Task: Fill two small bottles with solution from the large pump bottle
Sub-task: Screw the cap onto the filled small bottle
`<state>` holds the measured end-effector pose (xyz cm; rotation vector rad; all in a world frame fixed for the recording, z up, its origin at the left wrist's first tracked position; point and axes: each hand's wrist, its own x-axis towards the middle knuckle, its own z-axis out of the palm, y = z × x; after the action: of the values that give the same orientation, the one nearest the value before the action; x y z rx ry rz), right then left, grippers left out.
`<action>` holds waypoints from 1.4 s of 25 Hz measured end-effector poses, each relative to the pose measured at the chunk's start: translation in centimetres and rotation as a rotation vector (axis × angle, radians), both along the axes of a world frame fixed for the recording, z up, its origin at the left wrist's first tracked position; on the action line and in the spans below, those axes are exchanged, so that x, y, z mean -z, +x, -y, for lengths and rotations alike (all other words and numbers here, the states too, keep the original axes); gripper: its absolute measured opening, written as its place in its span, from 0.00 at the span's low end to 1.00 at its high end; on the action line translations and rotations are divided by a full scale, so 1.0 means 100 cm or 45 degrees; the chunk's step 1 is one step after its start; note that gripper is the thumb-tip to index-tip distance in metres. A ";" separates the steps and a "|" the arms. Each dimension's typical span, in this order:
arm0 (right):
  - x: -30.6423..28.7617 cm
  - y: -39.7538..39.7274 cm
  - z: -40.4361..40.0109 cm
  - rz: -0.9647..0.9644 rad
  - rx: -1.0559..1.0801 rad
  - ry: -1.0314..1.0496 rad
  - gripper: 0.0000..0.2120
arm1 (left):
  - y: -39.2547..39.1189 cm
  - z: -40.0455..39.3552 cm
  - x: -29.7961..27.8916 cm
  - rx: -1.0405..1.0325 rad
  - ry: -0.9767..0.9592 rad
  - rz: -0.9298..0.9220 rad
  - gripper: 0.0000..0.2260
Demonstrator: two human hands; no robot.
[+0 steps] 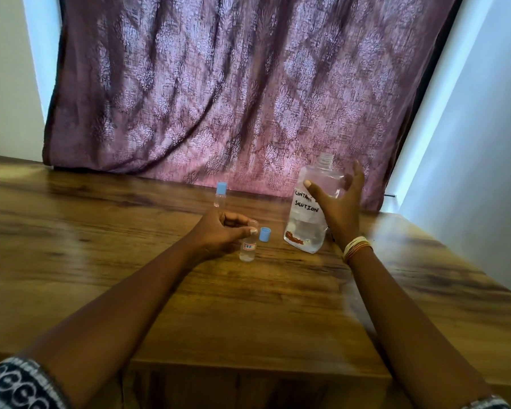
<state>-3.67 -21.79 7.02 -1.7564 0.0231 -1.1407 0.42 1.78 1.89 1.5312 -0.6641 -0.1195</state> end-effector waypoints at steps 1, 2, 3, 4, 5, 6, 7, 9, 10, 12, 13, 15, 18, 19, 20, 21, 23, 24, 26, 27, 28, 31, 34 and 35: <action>-0.001 -0.005 -0.004 0.136 0.167 -0.179 0.45 | 0.000 0.000 0.000 -0.001 -0.004 -0.004 0.05; -0.002 -0.010 -0.010 0.276 0.310 -0.382 0.38 | 0.001 0.000 0.001 -0.006 -0.005 -0.010 0.05; -0.004 -0.014 -0.020 0.393 0.406 -0.566 0.30 | 0.001 0.001 0.001 -0.014 -0.005 -0.021 0.05; -0.005 -0.018 -0.032 0.474 0.426 -0.715 0.22 | 0.000 0.001 0.001 -0.021 -0.005 -0.034 0.05; -0.003 -0.019 -0.044 0.490 0.362 -0.830 0.16 | 0.000 0.001 0.001 -0.026 -0.005 -0.042 0.05; 0.002 -0.014 -0.051 0.428 0.241 -0.918 0.12 | 0.000 0.001 0.000 -0.029 -0.003 -0.041 0.06; 0.008 -0.009 -0.058 0.278 0.092 -0.998 0.11 | 0.000 0.001 0.000 -0.031 -0.002 -0.041 0.07; 0.024 0.001 -0.062 -0.199 -0.097 -1.135 0.19 | 0.001 0.000 0.000 -0.028 0.000 -0.027 0.07; 0.032 0.004 -0.061 -0.452 -0.148 -1.191 0.24 | 0.001 -0.001 0.000 -0.020 0.004 -0.013 0.06; 0.044 0.006 -0.059 -0.806 -0.272 -1.266 0.25 | 0.001 -0.001 0.000 -0.002 0.004 0.000 0.05; 0.047 0.006 -0.059 -0.881 -0.309 -1.313 0.21 | 0.001 -0.002 0.000 -0.002 0.003 0.000 0.05; 0.049 0.005 -0.060 -0.909 -0.251 -1.385 0.12 | 0.001 -0.002 0.000 -0.015 0.010 0.001 0.05; 0.041 0.007 -0.055 -0.811 -0.155 -1.252 0.11 | 0.001 -0.002 0.001 -0.021 0.012 -0.017 0.06; 0.037 0.005 -0.054 -0.737 -0.178 -1.110 0.11 | 0.001 -0.002 0.001 -0.018 0.010 -0.032 0.07; 0.034 0.004 -0.053 -0.644 -0.224 -0.924 0.10 | 0.001 -0.002 0.001 -0.018 0.009 -0.050 0.08; 0.030 0.000 -0.053 -0.562 -0.280 -0.728 0.08 | 0.001 -0.001 0.001 -0.020 0.011 -0.069 0.08; 0.025 -0.006 -0.057 -0.466 -0.388 -0.404 0.09 | 0.000 -0.001 0.002 -0.025 0.013 -0.101 0.06; 0.023 -0.008 -0.059 -0.445 -0.443 -0.292 0.11 | -0.001 -0.001 0.002 -0.025 0.006 -0.117 0.06; 0.021 -0.009 -0.065 -0.423 -0.521 -0.126 0.10 | 0.000 -0.001 0.004 -0.029 -0.006 -0.134 0.06; 0.021 -0.007 -0.067 -0.419 -0.571 -0.034 0.09 | 0.000 0.000 0.004 -0.035 0.002 -0.127 0.06; 0.020 -0.006 -0.068 -0.421 -0.624 0.071 0.08 | 0.000 0.000 0.003 -0.036 0.012 -0.118 0.07; 0.020 -0.006 -0.069 -0.383 -0.681 0.133 0.05 | 0.000 -0.001 0.001 -0.024 0.005 -0.110 0.08; 0.019 -0.006 -0.066 -0.302 -0.697 -0.119 0.09 | 0.001 -0.001 0.002 -0.019 -0.014 -0.133 0.05; 0.020 -0.007 -0.068 -0.301 -0.734 -0.201 0.10 | 0.003 -0.001 0.004 -0.013 -0.016 -0.140 0.06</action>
<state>-4.34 -15.01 5.05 -1.8587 -0.4144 -0.5258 0.69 1.89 1.48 1.5043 -0.5685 -0.1898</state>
